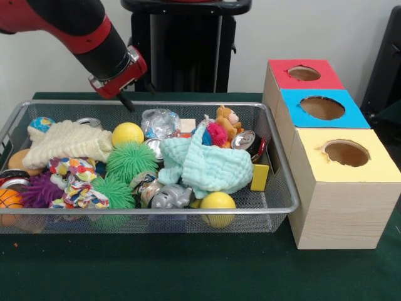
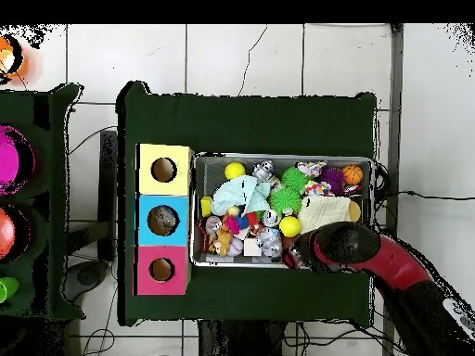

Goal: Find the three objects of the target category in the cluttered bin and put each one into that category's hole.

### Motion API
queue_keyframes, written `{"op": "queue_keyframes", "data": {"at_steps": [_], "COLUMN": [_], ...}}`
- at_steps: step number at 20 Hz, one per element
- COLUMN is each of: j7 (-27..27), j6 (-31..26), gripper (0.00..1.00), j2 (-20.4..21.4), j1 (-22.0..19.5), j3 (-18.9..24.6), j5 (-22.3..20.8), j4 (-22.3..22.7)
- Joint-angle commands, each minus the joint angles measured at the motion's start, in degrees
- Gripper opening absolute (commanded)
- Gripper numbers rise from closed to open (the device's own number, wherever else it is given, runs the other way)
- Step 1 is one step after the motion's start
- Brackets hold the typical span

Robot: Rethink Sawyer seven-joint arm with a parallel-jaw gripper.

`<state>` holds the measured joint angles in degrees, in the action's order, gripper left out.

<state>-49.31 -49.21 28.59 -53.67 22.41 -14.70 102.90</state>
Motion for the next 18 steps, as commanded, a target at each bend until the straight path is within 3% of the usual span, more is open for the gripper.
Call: {"op": "queue_keyframes", "data": {"at_steps": [1, 9, 18], "j7": [-5.0, -2.6, -2.3], "j6": [-3.8, -2.8, -1.2], "gripper": [1.00, 1.00, 1.00], "j2": [-3.8, -7.7, -10.5], "j1": [-0.8, -1.0, -1.4], "j3": [-0.4, -0.7, -2.1], "j5": [1.7, -0.8, -2.7], "j4": [-7.9, -12.2, -12.9]}}
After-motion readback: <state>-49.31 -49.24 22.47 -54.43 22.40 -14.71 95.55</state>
